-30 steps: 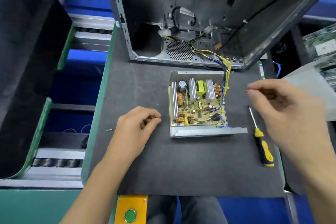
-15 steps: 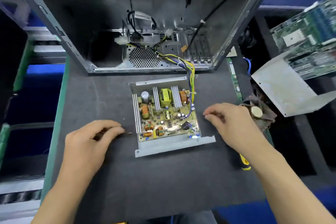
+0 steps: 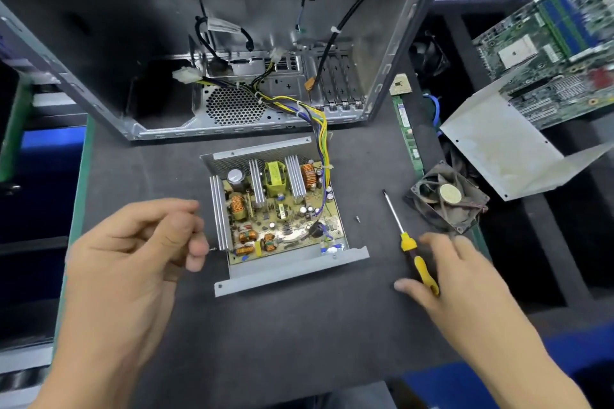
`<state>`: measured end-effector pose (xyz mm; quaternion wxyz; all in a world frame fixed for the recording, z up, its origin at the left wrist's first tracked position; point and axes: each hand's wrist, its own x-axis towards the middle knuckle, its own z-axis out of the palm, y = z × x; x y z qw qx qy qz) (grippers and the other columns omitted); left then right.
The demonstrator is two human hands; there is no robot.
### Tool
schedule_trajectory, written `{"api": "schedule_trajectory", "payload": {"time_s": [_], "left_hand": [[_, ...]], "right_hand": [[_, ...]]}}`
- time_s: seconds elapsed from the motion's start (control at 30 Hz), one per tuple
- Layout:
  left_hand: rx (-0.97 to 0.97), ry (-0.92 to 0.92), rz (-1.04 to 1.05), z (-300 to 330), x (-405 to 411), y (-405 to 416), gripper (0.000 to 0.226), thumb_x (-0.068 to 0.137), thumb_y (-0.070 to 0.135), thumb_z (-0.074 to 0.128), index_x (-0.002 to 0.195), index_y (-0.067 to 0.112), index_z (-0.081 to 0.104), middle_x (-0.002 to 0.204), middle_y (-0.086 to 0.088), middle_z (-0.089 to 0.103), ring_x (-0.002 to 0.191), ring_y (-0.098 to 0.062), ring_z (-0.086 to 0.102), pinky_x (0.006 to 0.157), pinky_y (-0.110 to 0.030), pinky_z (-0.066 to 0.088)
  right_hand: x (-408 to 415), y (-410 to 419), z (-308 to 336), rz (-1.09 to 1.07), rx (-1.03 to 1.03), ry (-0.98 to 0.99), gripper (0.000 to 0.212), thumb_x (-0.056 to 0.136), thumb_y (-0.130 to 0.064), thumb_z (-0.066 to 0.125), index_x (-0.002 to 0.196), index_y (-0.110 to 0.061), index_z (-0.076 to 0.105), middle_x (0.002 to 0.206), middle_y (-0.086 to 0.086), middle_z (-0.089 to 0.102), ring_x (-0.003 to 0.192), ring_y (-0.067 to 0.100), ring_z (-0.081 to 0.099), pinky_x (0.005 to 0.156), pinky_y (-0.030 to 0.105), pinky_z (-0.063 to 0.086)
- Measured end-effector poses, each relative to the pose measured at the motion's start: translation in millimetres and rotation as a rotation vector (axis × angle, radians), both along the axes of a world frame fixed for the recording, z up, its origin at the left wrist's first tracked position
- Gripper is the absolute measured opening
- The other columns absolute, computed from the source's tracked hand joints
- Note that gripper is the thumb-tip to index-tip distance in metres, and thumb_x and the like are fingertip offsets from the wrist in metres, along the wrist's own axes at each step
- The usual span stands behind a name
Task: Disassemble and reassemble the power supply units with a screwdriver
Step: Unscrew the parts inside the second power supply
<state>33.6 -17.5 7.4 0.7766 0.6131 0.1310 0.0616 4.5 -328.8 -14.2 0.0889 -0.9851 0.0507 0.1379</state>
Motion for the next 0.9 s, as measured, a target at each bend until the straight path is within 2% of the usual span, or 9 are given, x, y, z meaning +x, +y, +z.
{"api": "schedule_trajectory", "payload": {"time_s": [0.03,0.1,0.17,0.23,0.37,0.47,0.53,0.7,0.9], "left_hand": [[0.004,0.002,0.004,5.9,2.3,-4.7,0.036,0.06,0.054,0.085,0.079,0.024,0.078,0.064,0.005,0.065,0.051,-0.007,0.056,0.05,-0.013,0.043],[-0.023,0.015,-0.009,13.2,7.2,-14.2,0.028,0.062,0.047,0.081,0.077,0.024,0.078,0.063,0.006,0.065,0.05,-0.005,0.057,0.049,-0.012,0.044],[-0.084,0.051,-0.036,19.8,12.1,-27.1,0.021,0.062,0.038,0.078,0.075,0.021,0.079,0.063,0.003,0.066,0.051,-0.006,0.059,0.051,-0.013,0.047],[-0.148,0.123,-0.076,22.4,17.4,-40.7,0.022,0.06,0.031,0.076,0.076,0.018,0.08,0.064,0.0,0.068,0.053,-0.007,0.062,0.052,-0.014,0.05],[-0.295,0.245,-0.137,25.6,27.9,-60.8,0.022,0.065,0.024,0.073,0.082,0.013,0.082,0.071,-0.003,0.071,0.06,-0.007,0.066,0.057,-0.014,0.053],[-0.364,0.292,-0.151,26.8,34.1,-64.5,0.019,0.072,0.016,0.066,0.083,0.012,0.082,0.074,-0.003,0.073,0.065,-0.007,0.069,0.061,-0.014,0.055],[-0.384,0.312,-0.148,26.5,36.2,-64.1,0.02,0.075,0.012,0.064,0.084,0.01,0.082,0.077,-0.005,0.074,0.068,-0.009,0.07,0.064,-0.015,0.056],[-0.334,0.294,-0.162,23.2,36.7,-62.6,0.02,0.072,0.012,0.067,0.085,0.012,0.082,0.075,-0.008,0.074,0.067,-0.011,0.071,0.064,-0.017,0.057],[-0.271,0.211,-0.206,20.8,34.4,-62.8,0.019,0.068,0.018,0.072,0.084,0.014,0.082,0.078,-0.011,0.075,0.071,-0.017,0.074,0.067,-0.02,0.058]], "right_hand": [[-2.0,-0.3,-2.0,0.011,-0.005,0.05,0.052,0.081,-0.043,0.074,0.123,-0.019,0.056,0.102,0.0,0.056,0.089,0.026,0.058,0.075,0.038,0.05],[-0.8,-0.7,-1.6,-0.004,-0.015,0.011,0.042,0.087,-0.034,0.07,0.125,-0.02,0.057,0.1,-0.002,0.058,0.09,0.023,0.06,0.074,0.037,0.05],[2.9,0.5,1.7,-0.073,0.066,-0.156,0.034,0.085,-0.02,0.071,0.118,-0.017,0.066,0.091,0.001,0.058,0.077,0.027,0.061,0.066,0.039,0.051],[10.7,0.2,6.2,-0.135,0.242,-0.355,0.033,0.084,-0.01,0.071,0.115,-0.018,0.07,0.088,0.001,0.058,0.069,0.023,0.058,0.064,0.037,0.049],[23.6,2.8,26.8,-0.145,0.768,-0.448,0.026,0.092,-0.024,0.066,0.115,-0.037,0.069,0.085,-0.004,0.061,0.07,0.017,0.056,0.062,0.024,0.045],[24.7,7.9,38.9,-0.156,1.022,-0.433,0.021,0.088,-0.035,0.07,0.109,-0.04,0.07,0.085,-0.008,0.066,0.066,0.015,0.055,0.059,0.021,0.046],[24.9,12.3,43.4,-0.113,1.082,-0.401,0.02,0.087,-0.041,0.068,0.106,-0.037,0.071,0.075,-0.007,0.064,0.056,0.021,0.05,0.05,0.031,0.043],[25.8,19.3,46.8,-0.074,1.14,-0.367,0.023,0.08,-0.042,0.064,0.1,-0.04,0.075,0.063,-0.012,0.062,0.05,0.016,0.046,0.044,0.023,0.037],[29.6,23.4,51.7,-0.079,1.09,-0.361,0.021,0.077,-0.044,0.062,0.093,-0.045,0.075,0.058,-0.004,0.059,0.051,0.027,0.046,0.042,0.041,0.037]]}}
